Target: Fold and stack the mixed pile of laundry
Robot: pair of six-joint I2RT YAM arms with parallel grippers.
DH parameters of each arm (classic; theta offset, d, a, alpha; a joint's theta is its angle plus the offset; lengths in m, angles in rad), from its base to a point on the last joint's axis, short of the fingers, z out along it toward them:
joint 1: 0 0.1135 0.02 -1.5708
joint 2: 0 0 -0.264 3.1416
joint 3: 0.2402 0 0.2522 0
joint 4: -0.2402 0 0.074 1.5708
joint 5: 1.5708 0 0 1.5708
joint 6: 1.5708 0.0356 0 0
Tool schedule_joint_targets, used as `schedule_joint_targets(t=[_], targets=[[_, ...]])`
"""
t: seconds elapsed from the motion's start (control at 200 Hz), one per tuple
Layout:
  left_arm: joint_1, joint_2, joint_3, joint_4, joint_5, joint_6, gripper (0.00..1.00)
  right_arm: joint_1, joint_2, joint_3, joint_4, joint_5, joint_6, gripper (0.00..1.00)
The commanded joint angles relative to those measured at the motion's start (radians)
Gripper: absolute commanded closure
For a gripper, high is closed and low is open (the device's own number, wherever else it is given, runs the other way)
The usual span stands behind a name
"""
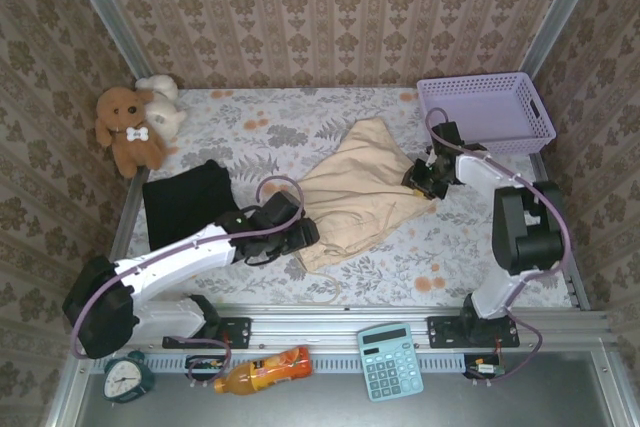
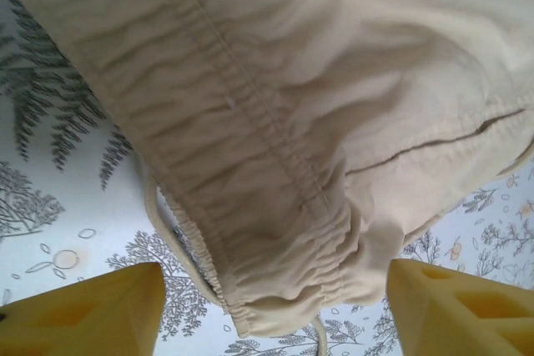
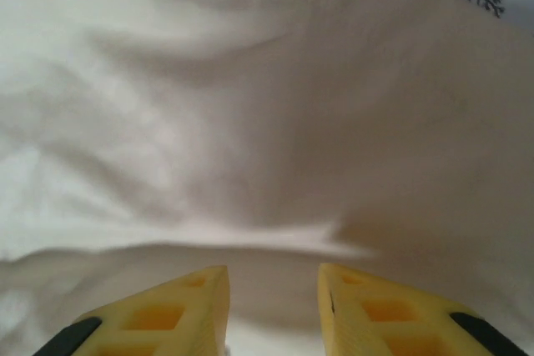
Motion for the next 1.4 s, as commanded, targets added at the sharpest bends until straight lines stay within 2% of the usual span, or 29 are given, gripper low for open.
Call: schedule_joint_targets(t=[0.0, 0.04, 0.1, 0.16, 0.19, 0.2, 0.305, 0.55, 0.575, 0.61, 0.625, 0.685, 0.695, 0.725, 0.8, 0.865, 0.995, 1.06, 1.1, 1.2, 1.235, 1.265, 1.305, 1.355, 1.395], targets=[[-0.035, 0.029, -0.012, 0.08, -0.053, -0.083, 0.33, -0.002, 0.071, 0.038, -0.005, 0.006, 0.025, 0.69], [-0.04, 0.054, -0.015, 0.102, -0.058, -0.088, 0.39, -0.004, 0.086, 0.035, -0.008, 0.018, 0.032, 0.69], [-0.047, 0.085, -0.021, 0.147, -0.076, -0.089, 0.54, -0.007, 0.095, 0.025, -0.008, 0.032, 0.043, 0.7], [-0.049, 0.113, -0.024, 0.18, -0.075, -0.096, 0.78, -0.006, 0.095, 0.011, -0.001, 0.045, 0.05, 0.7], [-0.052, 0.122, -0.023, 0.187, -0.07, -0.1, 0.97, -0.007, 0.095, 0.006, -0.001, 0.051, 0.054, 0.7], [-0.054, 0.125, -0.023, 0.185, -0.068, -0.104, 1.0, -0.007, 0.096, 0.006, 0.0, 0.051, 0.055, 0.7], [-0.085, 0.107, -0.029, 0.145, -0.039, -0.126, 1.0, -0.015, 0.114, 0.003, -0.003, 0.061, 0.062, 0.7], [-0.145, -0.086, -0.167, -0.007, 0.062, -0.254, 1.0, -0.015, 0.123, 0.02, -0.014, 0.092, 0.094, 0.71], [-0.141, -0.102, -0.183, -0.016, 0.066, -0.262, 0.88, -0.014, 0.123, 0.019, -0.014, 0.088, 0.093, 0.71], [-0.125, -0.124, -0.199, -0.021, 0.072, -0.266, 0.58, -0.015, 0.12, 0.021, -0.014, 0.079, 0.09, 0.7], [-0.117, -0.134, -0.201, -0.027, 0.073, -0.267, 0.51, -0.015, 0.12, 0.021, -0.015, 0.076, 0.087, 0.7], [-0.075, -0.178, -0.177, -0.078, 0.047, -0.239, 0.32, -0.014, 0.103, 0.024, -0.016, 0.065, 0.075, 0.68], [-0.067, -0.185, -0.168, -0.092, 0.041, -0.232, 0.26, -0.014, 0.098, 0.024, -0.016, 0.065, 0.073, 0.68], [-0.043, -0.206, -0.135, -0.135, 0.015, -0.206, 0.02, -0.011, 0.078, 0.024, -0.036, 0.066, 0.066, 0.65], [0.01, -0.243, -0.05, -0.208, -0.044, -0.142, 0.0, -0.007, 0.013, 0.02, -0.068, 0.062, 0.054, 0.58], [0.048, -0.251, 0.001, -0.208, -0.073, -0.11, 0.0, -0.005, -0.043, 0.011, -0.079, 0.043, 0.053, 0.56], [0.09, -0.191, 0.008, 0.002, -0.067, -0.108, 0.0, 0.04, -0.125, -0.014, -0.076, -0.024, 0.057, 0.6], [0.09, -0.122, 0.016, 0.109, -0.069, -0.112, 0.06, 0.063, -0.135, -0.035, -0.066, -0.068, 0.074, 0.63], [0.09, -0.074, 0.029, 0.163, -0.065, -0.113, 0.14, 0.072, -0.138, -0.061, -0.039, -0.081, 0.087, 0.63], [0.089, 0.042, 0.047, 0.303, -0.047, -0.115, 0.46, 0.071, -0.121, -0.116, 0.015, -0.091, 0.113, 0.64], [0.089, 0.08, 0.053, 0.335, -0.038, -0.122, 0.68, 0.072, -0.108, -0.13, 0.024, -0.088, 0.115, 0.64], [0.09, 0.112, 0.054, 0.368, -0.026, -0.125, 0.79, 0.072, -0.098, -0.142, 0.036, -0.087, 0.121, 0.65], [0.09, 0.15, 0.059, 0.391, -0.018, -0.123, 0.81, 0.072, -0.087, -0.156, 0.044, -0.085, 0.127, 0.65], [0.091, 0.197, 0.065, 0.378, -0.022, -0.12, 0.92, 0.072, -0.077, -0.172, 0.047, -0.077, 0.138, 0.65], [0.097, 0.23, 0.059, 0.369, -0.03, -0.118, 0.93, 0.073, -0.075, -0.188, 0.051, -0.072, 0.152, 0.65]])
